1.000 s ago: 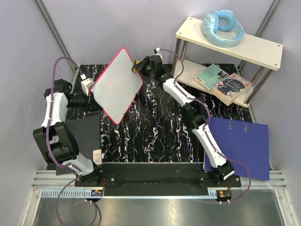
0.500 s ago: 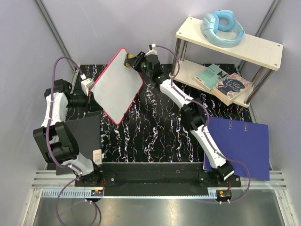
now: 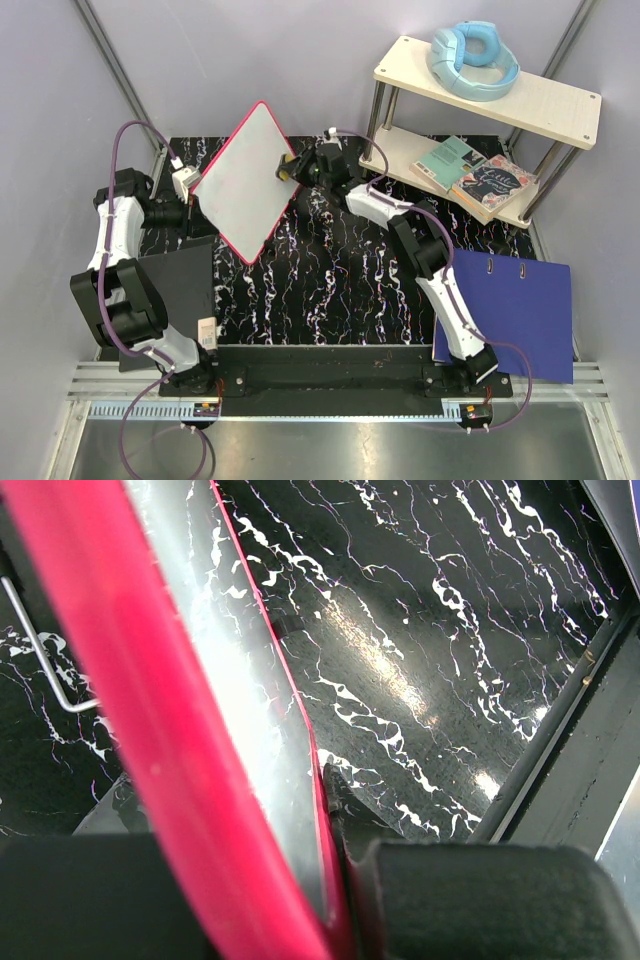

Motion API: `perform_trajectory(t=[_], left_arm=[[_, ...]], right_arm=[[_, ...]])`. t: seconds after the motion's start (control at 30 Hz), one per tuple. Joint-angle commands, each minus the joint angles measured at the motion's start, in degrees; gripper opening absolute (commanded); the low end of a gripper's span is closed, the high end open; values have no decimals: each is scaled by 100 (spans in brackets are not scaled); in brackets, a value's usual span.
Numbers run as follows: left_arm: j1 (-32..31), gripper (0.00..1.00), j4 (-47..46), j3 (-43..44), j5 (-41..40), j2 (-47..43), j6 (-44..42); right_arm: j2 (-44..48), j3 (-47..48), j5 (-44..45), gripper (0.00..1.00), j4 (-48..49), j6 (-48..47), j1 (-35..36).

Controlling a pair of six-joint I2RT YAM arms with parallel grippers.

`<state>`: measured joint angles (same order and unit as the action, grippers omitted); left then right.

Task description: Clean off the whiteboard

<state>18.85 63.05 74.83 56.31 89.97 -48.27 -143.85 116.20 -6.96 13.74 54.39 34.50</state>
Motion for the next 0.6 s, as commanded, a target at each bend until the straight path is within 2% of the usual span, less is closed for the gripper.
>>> perform_trajectory(t=[0.0, 0.17, 0.3, 0.57], left_arm=[[-180, 0, -187, -223, -1421, 73, -842], [-180, 0, -196, -205, -1439, 99, -824], [-171, 0, -258, -214, -1474, 143, -789], [57, 0, -275, -267, -1466, 205, -877]], right_arm=[[15, -563, -227, 0, -424, 10, 303], [15, -826, -411, 0, -416, 98, 303], [330, -1231, -447, 0, -56, 28, 303], [1921, -2426, 54, 0, -38, -649, 145]])
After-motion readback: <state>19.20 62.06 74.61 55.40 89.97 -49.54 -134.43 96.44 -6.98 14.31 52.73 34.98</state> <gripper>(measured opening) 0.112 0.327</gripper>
